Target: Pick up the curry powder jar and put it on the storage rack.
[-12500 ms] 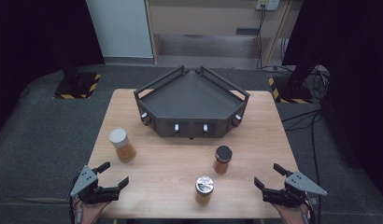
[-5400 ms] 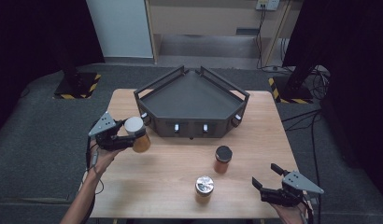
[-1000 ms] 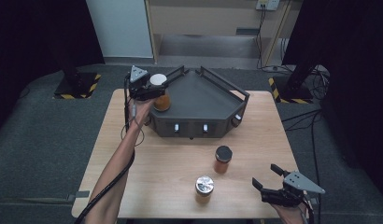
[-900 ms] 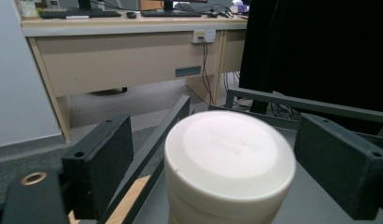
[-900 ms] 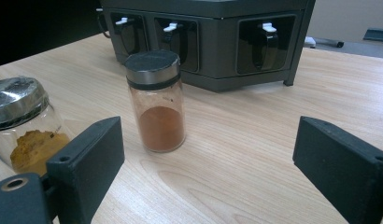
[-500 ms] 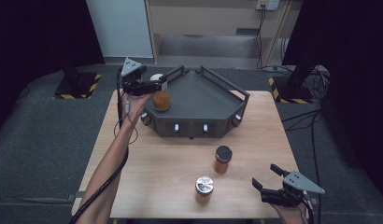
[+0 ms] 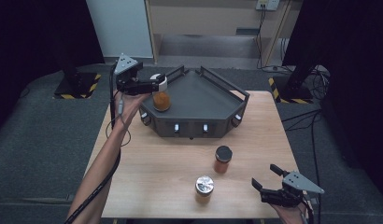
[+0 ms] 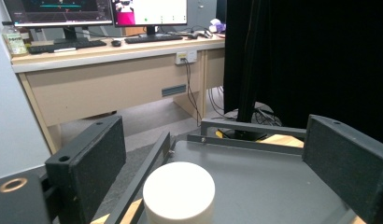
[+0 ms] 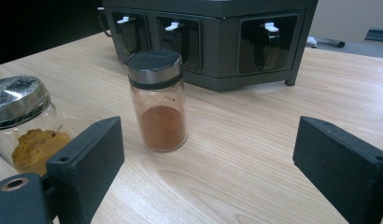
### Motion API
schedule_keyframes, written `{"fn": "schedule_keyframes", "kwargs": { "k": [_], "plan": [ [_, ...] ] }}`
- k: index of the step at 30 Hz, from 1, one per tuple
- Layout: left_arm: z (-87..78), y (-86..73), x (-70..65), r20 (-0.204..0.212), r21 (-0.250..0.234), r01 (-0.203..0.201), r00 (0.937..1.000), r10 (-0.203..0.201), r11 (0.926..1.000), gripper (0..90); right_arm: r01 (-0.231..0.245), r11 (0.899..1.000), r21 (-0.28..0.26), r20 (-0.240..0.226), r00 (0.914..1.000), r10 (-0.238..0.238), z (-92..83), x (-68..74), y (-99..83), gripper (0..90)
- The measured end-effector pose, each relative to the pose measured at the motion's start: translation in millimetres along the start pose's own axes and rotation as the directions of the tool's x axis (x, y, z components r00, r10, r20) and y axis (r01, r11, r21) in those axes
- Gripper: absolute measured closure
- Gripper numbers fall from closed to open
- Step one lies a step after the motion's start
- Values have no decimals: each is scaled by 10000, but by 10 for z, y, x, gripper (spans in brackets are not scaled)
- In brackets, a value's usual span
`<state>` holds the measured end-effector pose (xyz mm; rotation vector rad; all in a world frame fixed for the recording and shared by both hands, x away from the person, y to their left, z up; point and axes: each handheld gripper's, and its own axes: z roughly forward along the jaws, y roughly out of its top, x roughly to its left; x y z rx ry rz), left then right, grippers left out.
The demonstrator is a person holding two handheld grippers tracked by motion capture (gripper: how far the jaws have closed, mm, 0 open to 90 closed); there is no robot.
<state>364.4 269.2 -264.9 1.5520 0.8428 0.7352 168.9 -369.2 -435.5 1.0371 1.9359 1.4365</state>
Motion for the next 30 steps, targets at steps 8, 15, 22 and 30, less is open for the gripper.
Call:
{"fn": "schedule_keyframes", "kwargs": {
  "k": [8, 15, 22, 30],
  "plan": [
    [-205, -22, -48, 428, -57, -221, 9988, 223, 9997, 56, 41, 10000, 8, 11, 10000, -41, 0, 5, 2, 88],
    [-407, -121, -46, 833, 23, -393, 9958, 389, 9992, 56, 76, 10000, 17, 9, 10000, -76, 2, 9, 5, 88],
    [-576, -279, -49, 1095, 36, -333, 9934, 327, 9994, 56, 86, 10000, 22, 22, 10000, -86, 1, 14, 8, 88],
    [-789, -491, -18, 1256, 111, -302, 9917, 286, 9995, 56, 76, 10000, 51, 23, 10000, -76, 1, 17, 11, 88]
  ]
}}
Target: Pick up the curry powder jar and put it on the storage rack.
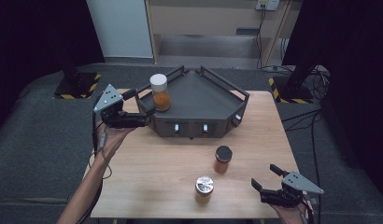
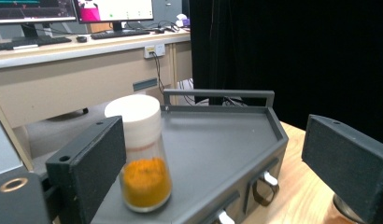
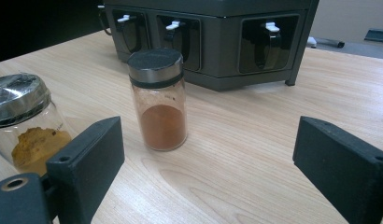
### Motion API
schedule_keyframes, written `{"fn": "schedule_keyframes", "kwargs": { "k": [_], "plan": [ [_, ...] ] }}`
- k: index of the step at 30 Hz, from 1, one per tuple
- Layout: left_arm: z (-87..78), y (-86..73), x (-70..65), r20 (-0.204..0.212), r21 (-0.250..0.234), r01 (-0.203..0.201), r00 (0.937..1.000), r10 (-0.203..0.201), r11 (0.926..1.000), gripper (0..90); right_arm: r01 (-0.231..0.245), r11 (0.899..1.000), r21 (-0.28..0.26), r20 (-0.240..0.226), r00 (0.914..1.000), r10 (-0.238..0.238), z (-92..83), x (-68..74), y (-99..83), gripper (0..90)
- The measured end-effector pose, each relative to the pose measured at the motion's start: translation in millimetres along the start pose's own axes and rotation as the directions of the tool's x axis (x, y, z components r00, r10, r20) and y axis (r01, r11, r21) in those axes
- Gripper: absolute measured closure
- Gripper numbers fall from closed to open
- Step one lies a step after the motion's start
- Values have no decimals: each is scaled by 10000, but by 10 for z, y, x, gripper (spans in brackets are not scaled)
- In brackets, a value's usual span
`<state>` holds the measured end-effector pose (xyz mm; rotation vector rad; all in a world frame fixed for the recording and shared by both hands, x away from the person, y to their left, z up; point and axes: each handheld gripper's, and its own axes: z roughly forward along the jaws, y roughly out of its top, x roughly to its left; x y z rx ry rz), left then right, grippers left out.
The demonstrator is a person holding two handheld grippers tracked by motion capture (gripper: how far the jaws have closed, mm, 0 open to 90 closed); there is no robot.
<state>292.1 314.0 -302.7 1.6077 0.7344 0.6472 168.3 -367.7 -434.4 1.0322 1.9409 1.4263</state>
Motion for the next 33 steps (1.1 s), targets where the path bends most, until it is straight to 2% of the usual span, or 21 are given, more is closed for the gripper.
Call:
{"fn": "schedule_keyframes", "kwargs": {
  "k": [5, 9, 12, 13, 17, 20, 26, 33],
  "plan": [
    [-128, -128, -16, 75, -41, 122, 9999, -122, 9999, 56, 21, 10000, 22, 27, 10000, -21, 3, 5, 4, 88],
    [-227, -206, -48, 81, 76, -60, 9999, 59, 10000, 56, 26, 10000, 20, 54, 10000, -27, 3, 7, 3, 88],
    [-276, -291, -58, 133, 126, 104, 9999, -106, 9999, 56, 33, 10000, 35, 65, 10000, -33, 5, 9, 5, 88],
    [-296, -345, -58, 211, 65, 279, 9994, -280, 9996, 57, 41, 10000, 32, 68, 10000, -42, 5, 10, 5, 88],
    [-340, -492, -91, 173, 145, 388, 9991, -391, 9991, 59, 37, 10000, 38, 81, 10000, -37, 3, 10, 6, 88],
    [-367, -589, -119, 63, 317, 314, 9995, -316, 9990, 60, 44, 10000, 45, 75, 10000, -44, 5, 13, 7, 88],
    [-405, -826, -116, 41, 552, 627, 9980, -630, 9965, 60, 93, 9999, 68, 94, 9999, -93, 8, 18, 10, 88],
    [-490, -1012, -125, 43, 674, 795, 9968, -800, 9946, 60, 93, 9999, 73, 90, 9999, -93, 9, 17, 10, 88]
  ]
}}
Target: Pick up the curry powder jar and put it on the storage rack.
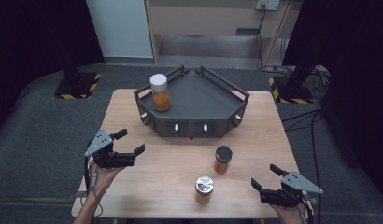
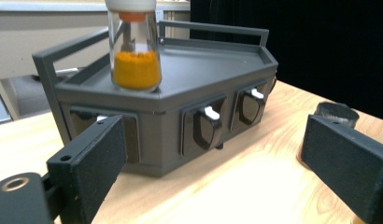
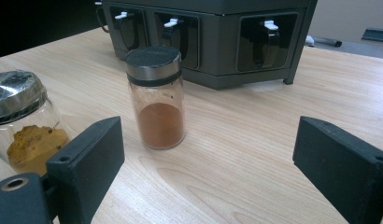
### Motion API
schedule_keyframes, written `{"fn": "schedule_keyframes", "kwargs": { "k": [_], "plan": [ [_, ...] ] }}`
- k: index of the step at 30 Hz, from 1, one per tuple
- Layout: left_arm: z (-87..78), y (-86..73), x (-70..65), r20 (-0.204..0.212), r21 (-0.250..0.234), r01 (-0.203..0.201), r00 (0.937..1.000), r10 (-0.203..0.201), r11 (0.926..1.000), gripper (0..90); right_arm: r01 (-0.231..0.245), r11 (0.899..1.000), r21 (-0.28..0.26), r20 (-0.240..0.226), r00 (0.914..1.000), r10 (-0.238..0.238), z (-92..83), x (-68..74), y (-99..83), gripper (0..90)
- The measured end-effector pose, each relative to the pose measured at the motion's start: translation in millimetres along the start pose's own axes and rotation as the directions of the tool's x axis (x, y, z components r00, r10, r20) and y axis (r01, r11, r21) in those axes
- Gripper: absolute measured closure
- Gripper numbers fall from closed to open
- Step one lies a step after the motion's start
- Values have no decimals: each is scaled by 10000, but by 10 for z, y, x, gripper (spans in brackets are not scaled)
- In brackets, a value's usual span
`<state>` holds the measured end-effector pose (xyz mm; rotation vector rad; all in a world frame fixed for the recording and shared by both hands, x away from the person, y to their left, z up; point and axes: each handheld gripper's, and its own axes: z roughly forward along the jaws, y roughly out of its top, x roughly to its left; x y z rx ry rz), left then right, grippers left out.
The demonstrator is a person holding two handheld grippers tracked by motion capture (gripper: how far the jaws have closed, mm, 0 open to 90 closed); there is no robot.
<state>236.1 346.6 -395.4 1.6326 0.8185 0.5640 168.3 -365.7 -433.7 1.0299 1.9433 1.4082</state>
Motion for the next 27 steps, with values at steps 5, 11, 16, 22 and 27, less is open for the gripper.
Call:
{"fn": "schedule_keyframes", "kwargs": {
  "k": [5, 11, 16, 22, 27],
  "plan": [
    [-56, -112, -16, 46, 154, -19, 10000, 19, 9999, 60, 1, 10000, 3, 13, 10000, -1, -1, 2, 1, 88],
    [-104, -259, -34, 202, 191, 170, 9996, -174, 9997, 61, 15, 10000, 8, 19, 10000, -15, 1, 4, 2, 88],
    [-127, -348, -54, 220, 312, 197, 9996, -204, 9993, 62, 5, 10000, 13, 5, 10000, -5, 2, 0, 0, 88],
    [-152, -438, -64, 250, 344, 206, 9995, -215, 9992, 62, 25, 10000, 29, -7, 10000, -25, 2, 1, 2, 88],
    [-148, -480, -100, 174, 608, -99, 9998, 89, 9981, 64, 12, 10000, 48, -5, 10000, -12, 4, 3, 4, 89]
  ]
}}
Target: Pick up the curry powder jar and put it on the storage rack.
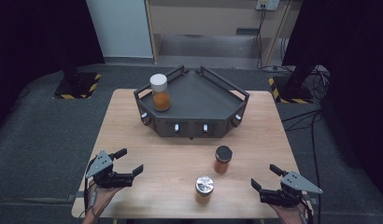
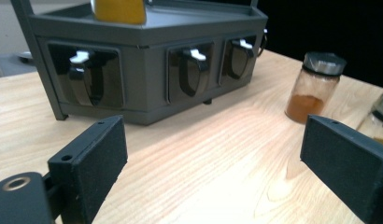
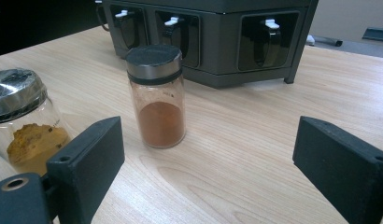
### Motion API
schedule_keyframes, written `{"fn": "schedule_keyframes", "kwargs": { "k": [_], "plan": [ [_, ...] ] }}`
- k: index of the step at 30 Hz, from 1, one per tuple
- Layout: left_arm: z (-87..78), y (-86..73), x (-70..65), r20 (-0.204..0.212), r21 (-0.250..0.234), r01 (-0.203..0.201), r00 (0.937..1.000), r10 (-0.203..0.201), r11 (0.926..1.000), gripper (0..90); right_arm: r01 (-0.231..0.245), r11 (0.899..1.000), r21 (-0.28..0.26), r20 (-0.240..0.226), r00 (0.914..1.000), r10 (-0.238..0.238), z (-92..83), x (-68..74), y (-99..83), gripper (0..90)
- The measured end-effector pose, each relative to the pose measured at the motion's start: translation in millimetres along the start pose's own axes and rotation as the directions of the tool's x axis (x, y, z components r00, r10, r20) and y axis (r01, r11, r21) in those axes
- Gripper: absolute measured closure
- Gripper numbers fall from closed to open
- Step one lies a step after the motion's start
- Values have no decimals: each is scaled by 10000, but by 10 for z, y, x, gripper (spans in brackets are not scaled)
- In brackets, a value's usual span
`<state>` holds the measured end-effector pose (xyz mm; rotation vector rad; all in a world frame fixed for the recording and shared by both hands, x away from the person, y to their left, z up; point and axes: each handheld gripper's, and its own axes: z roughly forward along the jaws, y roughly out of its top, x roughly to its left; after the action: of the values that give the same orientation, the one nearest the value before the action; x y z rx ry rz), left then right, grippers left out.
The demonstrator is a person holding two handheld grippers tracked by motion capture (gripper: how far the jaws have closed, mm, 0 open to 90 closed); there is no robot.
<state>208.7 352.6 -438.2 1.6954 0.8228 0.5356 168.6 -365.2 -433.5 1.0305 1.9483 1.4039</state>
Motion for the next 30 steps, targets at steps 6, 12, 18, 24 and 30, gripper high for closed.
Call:
{"fn": "schedule_keyframes", "kwargs": {
  "k": [6, 12, 18, 24, 30],
  "plan": [
    [-7, -91, 9, 95, -81, 231, 9997, -230, 9997, 64, -12, 10000, -13, -3, 10000, 12, 5, -3, 0, 89],
    [-44, -170, 48, 188, -158, 639, 9978, -636, 9978, 64, 17, 10000, -2, -38, 10000, -17, 4, -6, 1, 89],
    [-64, -220, 70, 201, 0, 785, 9967, -784, 9969, 64, 5, 10000, -7, -61, 10000, -5, 5, -8, 2, 89],
    [-57, -233, 81, 105, 132, 781, 9969, -783, 9969, 65, -32, 10000, -22, -81, 10000, 32, 11, -15, -2, 89],
    [-73, -220, 39, -386, 317, 562, 9977, -550, 9979, 61, -64, 10000, 5, -88, 9999, 64, 12, -15, -1, 90]
  ]
}}
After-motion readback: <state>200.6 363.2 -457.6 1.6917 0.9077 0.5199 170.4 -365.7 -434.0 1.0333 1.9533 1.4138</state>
